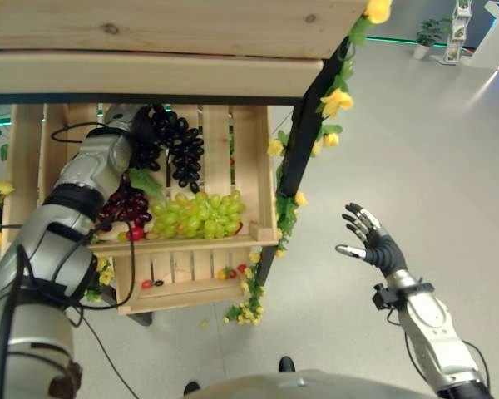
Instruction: Pick up the fruits from the basket on one side to the basket on the other side
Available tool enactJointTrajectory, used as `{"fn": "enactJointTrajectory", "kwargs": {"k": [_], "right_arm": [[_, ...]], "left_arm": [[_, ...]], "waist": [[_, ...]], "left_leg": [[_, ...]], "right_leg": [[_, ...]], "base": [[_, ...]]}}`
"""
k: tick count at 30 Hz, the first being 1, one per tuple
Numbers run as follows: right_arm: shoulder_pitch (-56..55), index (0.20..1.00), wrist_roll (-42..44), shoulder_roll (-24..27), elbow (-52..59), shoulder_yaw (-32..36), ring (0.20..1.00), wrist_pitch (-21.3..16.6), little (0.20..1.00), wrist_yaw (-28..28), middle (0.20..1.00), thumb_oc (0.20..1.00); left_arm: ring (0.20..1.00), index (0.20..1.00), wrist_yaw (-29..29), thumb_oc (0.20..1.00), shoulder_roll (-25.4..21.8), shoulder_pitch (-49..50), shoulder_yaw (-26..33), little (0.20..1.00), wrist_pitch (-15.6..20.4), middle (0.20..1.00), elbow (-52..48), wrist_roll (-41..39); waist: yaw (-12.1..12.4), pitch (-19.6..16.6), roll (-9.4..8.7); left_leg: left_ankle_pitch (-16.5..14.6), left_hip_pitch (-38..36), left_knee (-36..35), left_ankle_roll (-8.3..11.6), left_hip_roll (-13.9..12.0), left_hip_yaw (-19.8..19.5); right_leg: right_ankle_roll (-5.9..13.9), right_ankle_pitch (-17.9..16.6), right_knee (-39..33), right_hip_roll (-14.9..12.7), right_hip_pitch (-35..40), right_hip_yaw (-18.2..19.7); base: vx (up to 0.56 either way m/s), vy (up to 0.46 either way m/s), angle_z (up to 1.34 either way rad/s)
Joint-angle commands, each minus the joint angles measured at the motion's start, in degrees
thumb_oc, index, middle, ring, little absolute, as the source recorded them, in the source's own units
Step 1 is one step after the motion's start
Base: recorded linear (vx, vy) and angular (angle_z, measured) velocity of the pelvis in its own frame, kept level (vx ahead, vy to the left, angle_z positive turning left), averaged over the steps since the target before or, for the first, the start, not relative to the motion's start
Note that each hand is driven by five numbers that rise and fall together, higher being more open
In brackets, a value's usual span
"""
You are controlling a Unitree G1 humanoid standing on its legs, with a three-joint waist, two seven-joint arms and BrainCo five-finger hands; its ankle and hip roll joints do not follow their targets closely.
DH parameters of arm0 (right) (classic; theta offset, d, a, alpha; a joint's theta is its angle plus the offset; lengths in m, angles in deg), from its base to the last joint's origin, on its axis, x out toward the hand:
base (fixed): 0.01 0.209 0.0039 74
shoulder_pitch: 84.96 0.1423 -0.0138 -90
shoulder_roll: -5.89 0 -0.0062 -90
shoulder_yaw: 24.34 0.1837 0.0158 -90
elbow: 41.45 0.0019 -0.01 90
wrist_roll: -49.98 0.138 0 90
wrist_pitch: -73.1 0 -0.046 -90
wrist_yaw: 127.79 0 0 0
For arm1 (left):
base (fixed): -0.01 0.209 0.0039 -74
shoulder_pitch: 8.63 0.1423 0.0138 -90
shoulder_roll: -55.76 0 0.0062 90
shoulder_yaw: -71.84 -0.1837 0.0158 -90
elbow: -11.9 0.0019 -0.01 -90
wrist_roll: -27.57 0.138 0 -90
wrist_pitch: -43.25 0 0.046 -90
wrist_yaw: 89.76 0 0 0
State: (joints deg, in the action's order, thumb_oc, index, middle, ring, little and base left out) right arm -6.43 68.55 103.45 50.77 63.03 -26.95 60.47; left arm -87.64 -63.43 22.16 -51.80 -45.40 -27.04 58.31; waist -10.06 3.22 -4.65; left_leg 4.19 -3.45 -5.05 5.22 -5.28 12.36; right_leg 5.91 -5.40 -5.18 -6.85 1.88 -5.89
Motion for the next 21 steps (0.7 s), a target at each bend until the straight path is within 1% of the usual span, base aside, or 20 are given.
{"fn": "enactJointTrajectory", "kwargs": {"k": [1, 8, 11, 12, 13, 14, 15, 17, 18, 19, 21], "right_arm": [[2.9, 1.000, -0.3, 1.4, 2.4, 4.1, 1.000, -3.3, 1.000, 0.0, 1.000, 1.000], [2.8, 1.000, -0.6, 1.2, 2.0, 4.2, 1.000, -3.0, 1.000, 0.1, 1.000, 1.000], [2.6, 1.000, -0.9, 1.3, 2.1, 4.4, 1.000, -3.0, 1.000, 0.1, 1.000, 1.000], [2.6, 1.000, -1.0, 1.6, 1.8, 4.4, 1.000, -3.1, 1.000, 0.1, 1.000, 1.000], [2.7, 1.000, -1.0, 1.5, 1.7, 4.4, 1.000, -3.1, 1.000, 0.1, 1.000, 1.000], [2.7, 1.000, -1.0, 1.6, 1.4, 4.3, 1.000, -3.2, 1.000, 0.2, 1.000, 1.000], [2.8, 1.000, -1.0, 2.1, 1.5, 4.3, 1.000, -3.3, 1.000, 0.2, 1.000, 1.000], [2.6, 1.000, -0.5, 2.4, 1.5, 4.9, 1.000, -3.4, 1.000, 0.3, 1.000, 1.000], [2.7, 1.000, -0.5, 2.3, 1.5, 4.8, 1.000, -3.4, 1.000, 0.3, 1.000, 1.000], [2.3, 1.000, -0.1, 2.1, 1.5, 5.4, 1.000, -3.2, 1.000, 0.8, 1.000, 1.000], [2.2, 1.000, 0.1, 1.7, 1.0, 5.5, 1.000, -3.2, 1.000, 1.0, 1.000, 1.000]], "left_arm": [[1.000, 1.000, 0.2, 1.000, -2.9, -5.3, 0.0, 1.000, -0.2, 1.000, 0.3, 1.3], [1.000, 1.000, -0.6, 1.000, -3.7, -5.0, 0.1, 1.000, 0.1, 1.000, -1.3, 0.7], [1.000, 1.000, -0.1, 1.000, -4.5, -5.2, -0.2, 1.000, 0.2, 1.000, -2.9, 2.1], [1.000, 1.000, -0.2, 1.000, -6.0, -6.2, -2.9, 1.000, 0.2, 1.000, -3.5, 6.9], [1.000, 1.000, -0.1, 1.000, -6.0, -6.3, -3.1, 1.000, 0.2, 1.000, -3.5, 7.0], [1.000, 1.000, -0.3, 1.000, -6.7, -6.9, -4.6, 1.000, 0.5, 1.000, -4.4, 9.3], [1.000, 1.000, -0.2, 1.000, -7.5, -7.1, -6.0, 1.000, 1.5, 1.000, -6.6, 10.5], [1.000, 1.000, -3.5, 1.000, -11.1, -7.0, -8.5, 1.000, 4.3, 1.000, -12.3, 9.7], [1.000, 1.000, -3.7, 1.000, -11.3, -7.1, -8.6, 1.000, 4.2, 1.000, -12.5, 9.6], [1.000, 1.000, -6.3, 1.000, -13.9, -7.1, -9.8, 1.000, 6.5, 1.000, -16.6, 6.6], [1.000, 1.000, -7.4, 1.000, -15.7, -6.6, -9.4, 1.000, 7.6, 1.000, -18.8, 1.7]], "waist": [[0.9, -0.7, 0.75], [1.2, -0.7, 0.79], [1.5, -0.7, 0.80], [1.5, -0.7, 0.95], [1.5, -0.7, 0.84], [1.6, -0.6, 0.81], [1.6, -0.5, 0.95], [1.9, -0.5, 1.09], [1.8, -0.5, 0.99], [2.0, -0.5, 1.11], [2.3, -0.5, 1.17]], "left_leg": [[-7.4, -0.2, 4.6, -2.46, 0.9, -2.3], [-7.1, -0.2, 4.2, -2.46, 1.1, -2.6], [-6.8, -0.1, 3.8, -2.46, 1.2, -2.8], [-6.7, -0.1, 3.5, -2.49, 1.2, -2.9], [-6.7, -0.1, 3.5, -2.49, 1.2, -2.9], [-6.6, -0.2, 3.3, -2.49, 1.2, -2.9], [-6.5, -0.2, 3.3, -2.49, 1.1, -3.0], [-6.4, -0.1, 3.1, -2.52, 1.2, -3.2], [-6.4, -0.1, 3.0, -2.52, 1.2, -3.2], [-6.3, 0.0, 2.9, -2.49, 1.3, -3.4], [-6.2, 0.0, 2.8, -2.50, 1.4, -3.8]], "right_leg": [[4.56, 11.7, 8.3, -0.2, 3.2, -1.6], [4.55, 11.4, 7.9, -0.4, 3.3, -1.9], [4.58, 11.3, 7.6, -0.5, 3.3, -2.0], [4.65, 11.3, 7.8, -0.5, 3.1, -2.1], [4.65, 11.3, 7.8, -0.5, 3.1, -2.1], [4.72, 11.3, 7.9, -0.5, 3.1, -2.2], [4.75, 11.2, 8.1, -0.6, 2.9, -2.2], [4.83, 11.2, 8.4, -0.7, 2.8, -2.4], [4.83, 11.3, 8.4, -0.7, 2.8, -2.4], [4.88, 11.3, 8.5, -0.7, 2.8, -2.6], [4.89, 11.2, 8.5, -0.8, 2.8, -2.9]], "base": [[0.00, 0.000, 0.00], [-0.01, 0.001, 0.00], [-0.04, 0.004, 0.06], [-0.03, 0.001, 0.08], [-0.04, 0.001, 0.07], [-0.03, 0.001, 0.03], [-0.04, 0.004, 0.03], [-0.03, 0.007, 0.04], [-0.02, 0.007, 0.06], [-0.01, 0.001, 0.06], [0.00, 0.001, 0.08]]}}
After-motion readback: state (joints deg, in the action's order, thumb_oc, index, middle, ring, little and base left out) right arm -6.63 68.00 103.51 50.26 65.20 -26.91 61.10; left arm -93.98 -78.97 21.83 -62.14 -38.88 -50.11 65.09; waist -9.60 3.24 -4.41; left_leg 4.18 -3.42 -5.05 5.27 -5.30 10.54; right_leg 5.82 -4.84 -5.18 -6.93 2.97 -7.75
